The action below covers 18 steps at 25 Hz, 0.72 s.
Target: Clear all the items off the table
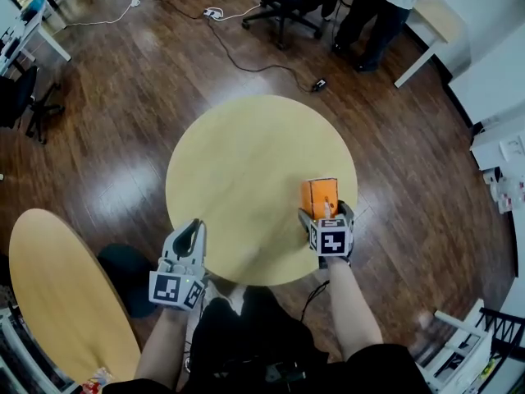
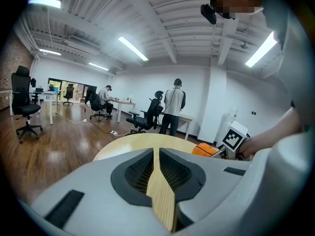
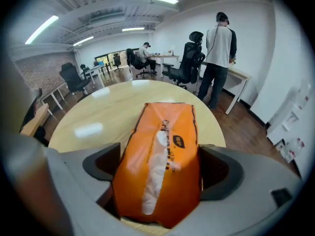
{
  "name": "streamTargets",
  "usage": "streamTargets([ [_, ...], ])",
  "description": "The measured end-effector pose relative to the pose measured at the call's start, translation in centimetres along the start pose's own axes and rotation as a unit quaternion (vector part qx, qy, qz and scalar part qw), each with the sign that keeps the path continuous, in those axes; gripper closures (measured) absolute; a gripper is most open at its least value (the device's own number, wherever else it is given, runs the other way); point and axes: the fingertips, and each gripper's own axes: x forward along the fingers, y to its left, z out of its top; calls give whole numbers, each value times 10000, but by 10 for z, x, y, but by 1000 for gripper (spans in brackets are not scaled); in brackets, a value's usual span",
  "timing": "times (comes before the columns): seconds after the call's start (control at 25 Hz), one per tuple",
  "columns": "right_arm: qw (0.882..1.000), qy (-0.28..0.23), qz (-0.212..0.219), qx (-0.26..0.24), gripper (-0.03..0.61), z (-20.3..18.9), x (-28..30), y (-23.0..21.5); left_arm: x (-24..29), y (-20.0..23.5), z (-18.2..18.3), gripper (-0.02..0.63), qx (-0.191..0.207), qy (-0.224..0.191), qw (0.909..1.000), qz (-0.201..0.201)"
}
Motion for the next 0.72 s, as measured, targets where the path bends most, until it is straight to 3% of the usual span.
streamTargets([
  [0.24,9999,11,88,143,97,-7,7,-9,-4,-1,1,575,-35,96,9999,42],
  [0.4,9998,34,103,180,143,-11,5,-11,-16,7,-2,575,-39,68,9999,138],
  [0.56,9995,-121,257,121,158,15,0,8,-24,26,13,575,-40,-146,9992,366],
  [0.72,9975,-454,485,-250,158,58,-19,38,-46,39,34,575,-90,-422,9963,739],
])
